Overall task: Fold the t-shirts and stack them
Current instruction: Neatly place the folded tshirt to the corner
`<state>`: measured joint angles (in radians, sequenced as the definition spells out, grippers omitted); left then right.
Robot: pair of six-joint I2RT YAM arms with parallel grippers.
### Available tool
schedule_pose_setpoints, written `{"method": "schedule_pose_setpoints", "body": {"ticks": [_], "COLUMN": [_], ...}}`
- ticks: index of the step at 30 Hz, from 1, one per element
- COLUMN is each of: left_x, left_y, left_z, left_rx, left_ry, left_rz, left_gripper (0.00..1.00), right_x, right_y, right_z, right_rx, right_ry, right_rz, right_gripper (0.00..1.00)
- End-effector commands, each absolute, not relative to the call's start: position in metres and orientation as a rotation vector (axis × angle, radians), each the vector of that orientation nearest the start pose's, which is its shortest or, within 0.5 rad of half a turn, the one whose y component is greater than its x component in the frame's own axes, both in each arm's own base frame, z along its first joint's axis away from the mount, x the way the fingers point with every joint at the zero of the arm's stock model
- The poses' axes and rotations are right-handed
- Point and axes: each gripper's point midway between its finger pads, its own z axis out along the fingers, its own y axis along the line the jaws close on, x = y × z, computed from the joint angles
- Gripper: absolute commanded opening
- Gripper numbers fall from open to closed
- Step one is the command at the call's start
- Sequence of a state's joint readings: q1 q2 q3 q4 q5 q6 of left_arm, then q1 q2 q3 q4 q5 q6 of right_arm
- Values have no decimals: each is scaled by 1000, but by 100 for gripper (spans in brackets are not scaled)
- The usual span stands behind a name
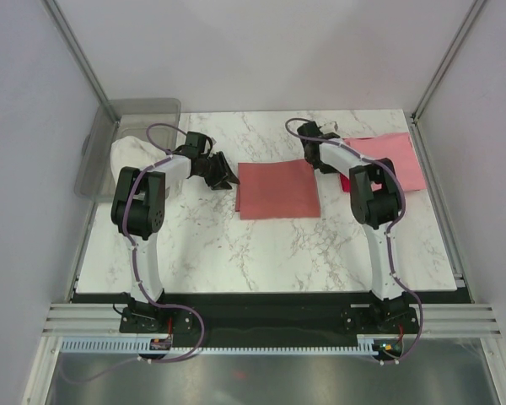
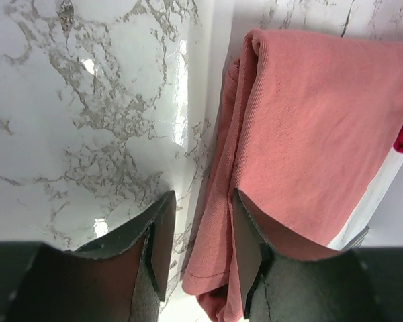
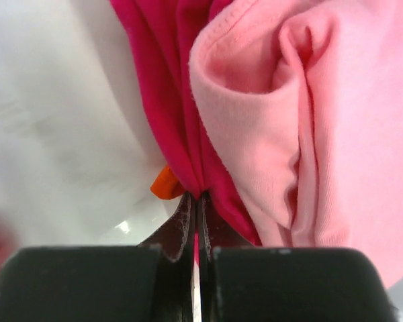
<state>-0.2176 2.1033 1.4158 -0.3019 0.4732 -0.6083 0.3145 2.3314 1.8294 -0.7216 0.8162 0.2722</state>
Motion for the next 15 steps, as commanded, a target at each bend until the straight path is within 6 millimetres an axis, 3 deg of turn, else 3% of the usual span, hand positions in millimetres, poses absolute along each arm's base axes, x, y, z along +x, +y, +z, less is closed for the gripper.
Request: {"method": "schedule_pose_setpoints", "body": {"ticks": [1, 4, 5, 6, 9, 15], "left_x": [435, 436, 436, 436, 436, 437], "left_y": [-199, -199, -198, -197, -197, -196], "left_z": [16, 17, 18, 18, 18, 19], "left_rx": [-303, -300, -300, -305, -304, -306], "left_ry": [2666, 2663, 2662, 2661, 2660, 2655], "left_rz": [-881, -879, -878, -874, -868, -856], "left_gripper": [47, 46, 46, 46, 52, 67], "right_x": [488, 491, 492, 493, 495, 494], "right_y": [104, 114, 114, 115, 124, 131], "right_z": [44, 50, 54, 57, 70, 121], "right_rx": [80, 99, 104, 104, 95, 127], "right_ry": [2490, 2491, 2485, 2480, 2474, 2383], "right_rz": [-588, -522, -514, -508, -427, -300], "right_gripper": [2, 16, 37, 41, 50, 60]}}
